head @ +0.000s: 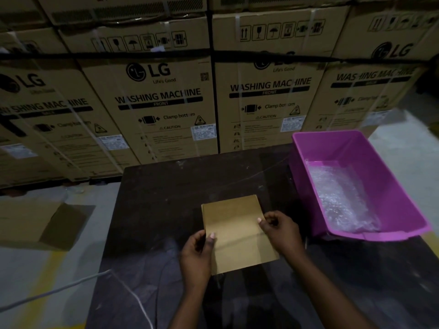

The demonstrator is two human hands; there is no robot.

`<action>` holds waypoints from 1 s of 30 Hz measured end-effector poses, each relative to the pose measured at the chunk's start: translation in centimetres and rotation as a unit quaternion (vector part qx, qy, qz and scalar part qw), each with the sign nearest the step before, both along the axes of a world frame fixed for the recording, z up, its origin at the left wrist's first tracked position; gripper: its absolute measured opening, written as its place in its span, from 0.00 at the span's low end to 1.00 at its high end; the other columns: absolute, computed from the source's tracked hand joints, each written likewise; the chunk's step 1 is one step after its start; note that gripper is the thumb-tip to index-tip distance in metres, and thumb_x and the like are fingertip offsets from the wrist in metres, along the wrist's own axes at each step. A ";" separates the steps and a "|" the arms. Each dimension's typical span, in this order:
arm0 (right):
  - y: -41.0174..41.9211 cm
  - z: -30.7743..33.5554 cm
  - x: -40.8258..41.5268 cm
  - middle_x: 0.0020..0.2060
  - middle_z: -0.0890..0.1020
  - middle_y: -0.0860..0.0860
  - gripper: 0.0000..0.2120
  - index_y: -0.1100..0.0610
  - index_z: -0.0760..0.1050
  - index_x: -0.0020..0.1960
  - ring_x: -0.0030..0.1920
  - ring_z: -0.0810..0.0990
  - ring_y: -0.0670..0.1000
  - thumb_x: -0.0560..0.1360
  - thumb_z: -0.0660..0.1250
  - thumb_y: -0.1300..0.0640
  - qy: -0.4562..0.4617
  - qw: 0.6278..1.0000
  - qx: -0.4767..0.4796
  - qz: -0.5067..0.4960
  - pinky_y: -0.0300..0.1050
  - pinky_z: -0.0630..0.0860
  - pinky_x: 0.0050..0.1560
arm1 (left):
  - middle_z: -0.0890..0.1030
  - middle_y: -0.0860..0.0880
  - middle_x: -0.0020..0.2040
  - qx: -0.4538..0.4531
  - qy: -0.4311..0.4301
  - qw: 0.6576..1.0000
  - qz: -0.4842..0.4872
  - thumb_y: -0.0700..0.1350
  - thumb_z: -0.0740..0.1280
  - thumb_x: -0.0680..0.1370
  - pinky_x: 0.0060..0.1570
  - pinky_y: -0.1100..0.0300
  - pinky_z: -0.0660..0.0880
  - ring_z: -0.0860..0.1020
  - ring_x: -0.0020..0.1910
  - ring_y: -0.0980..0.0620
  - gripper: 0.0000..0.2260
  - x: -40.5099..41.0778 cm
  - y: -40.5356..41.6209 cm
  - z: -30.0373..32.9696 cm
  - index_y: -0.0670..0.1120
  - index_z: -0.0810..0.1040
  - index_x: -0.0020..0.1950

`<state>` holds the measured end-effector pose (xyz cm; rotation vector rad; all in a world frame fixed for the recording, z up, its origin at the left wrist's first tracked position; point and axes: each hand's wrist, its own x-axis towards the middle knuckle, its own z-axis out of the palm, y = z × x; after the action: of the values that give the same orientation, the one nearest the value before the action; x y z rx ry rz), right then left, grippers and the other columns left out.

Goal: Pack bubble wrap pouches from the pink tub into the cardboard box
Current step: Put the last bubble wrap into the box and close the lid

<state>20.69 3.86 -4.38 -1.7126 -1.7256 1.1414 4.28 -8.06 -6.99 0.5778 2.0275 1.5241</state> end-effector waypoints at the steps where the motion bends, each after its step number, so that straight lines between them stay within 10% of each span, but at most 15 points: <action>1: -0.1 -0.1 0.0 0.44 0.81 0.50 0.10 0.57 0.79 0.52 0.44 0.77 0.47 0.74 0.71 0.53 -0.001 1.000 0.004 -0.001 0.30 0.67 0.37 | 0.82 0.53 0.45 -0.004 0.003 1.000 0.003 0.44 0.73 0.74 0.41 0.76 0.73 0.78 0.45 0.65 0.09 0.0 -0.1 -0.2 0.45 0.80 0.53; 30: -2.9 -1.2 3.9 0.52 0.83 0.51 0.16 0.58 0.80 0.60 0.54 0.81 0.47 0.75 0.71 0.53 -0.003 0.996 -0.005 0.088 0.39 0.74 0.52 | 0.84 0.53 0.50 -0.017 0.057 0.997 -0.046 0.56 0.70 0.72 0.49 0.54 0.81 0.82 0.49 0.58 0.13 0.4 -3.9 -2.7 0.52 0.82 0.54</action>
<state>24.59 0.91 -5.63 -1.5960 -1.9072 1.2218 4.68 -11.98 -9.65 0.7497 2.0773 1.4287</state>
